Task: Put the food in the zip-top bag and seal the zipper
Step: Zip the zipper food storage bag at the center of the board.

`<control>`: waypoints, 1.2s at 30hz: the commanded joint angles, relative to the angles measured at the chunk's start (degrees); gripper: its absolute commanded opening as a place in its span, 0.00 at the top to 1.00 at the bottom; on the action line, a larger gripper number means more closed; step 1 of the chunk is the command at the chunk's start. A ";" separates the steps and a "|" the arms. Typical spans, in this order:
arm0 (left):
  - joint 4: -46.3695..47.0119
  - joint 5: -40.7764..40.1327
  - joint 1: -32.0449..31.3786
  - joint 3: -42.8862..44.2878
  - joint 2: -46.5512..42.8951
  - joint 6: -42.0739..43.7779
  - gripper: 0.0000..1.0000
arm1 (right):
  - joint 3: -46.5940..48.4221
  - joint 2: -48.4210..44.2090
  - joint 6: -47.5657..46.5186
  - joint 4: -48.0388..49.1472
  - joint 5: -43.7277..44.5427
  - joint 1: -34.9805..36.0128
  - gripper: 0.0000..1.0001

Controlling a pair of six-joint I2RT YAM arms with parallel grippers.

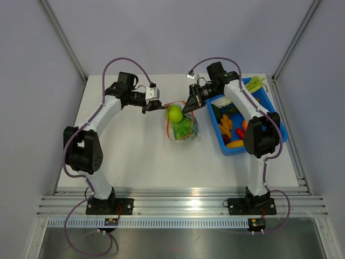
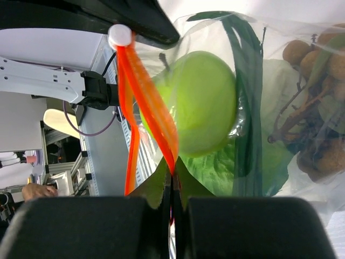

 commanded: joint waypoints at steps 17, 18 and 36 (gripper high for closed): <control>20.98 -6.20 -2.06 -4.68 -11.87 -47.19 1.00 | 0.14 -16.65 6.68 3.56 25.60 0.11 0.37; 20.01 -5.59 -2.06 -4.42 -11.96 -46.67 1.00 | -0.12 -17.35 6.41 4.08 26.75 0.29 0.37; 1.28 0.48 -2.06 -1.78 -13.01 -30.14 1.00 | -3.66 -22.82 -17.92 18.26 24.57 12.67 0.44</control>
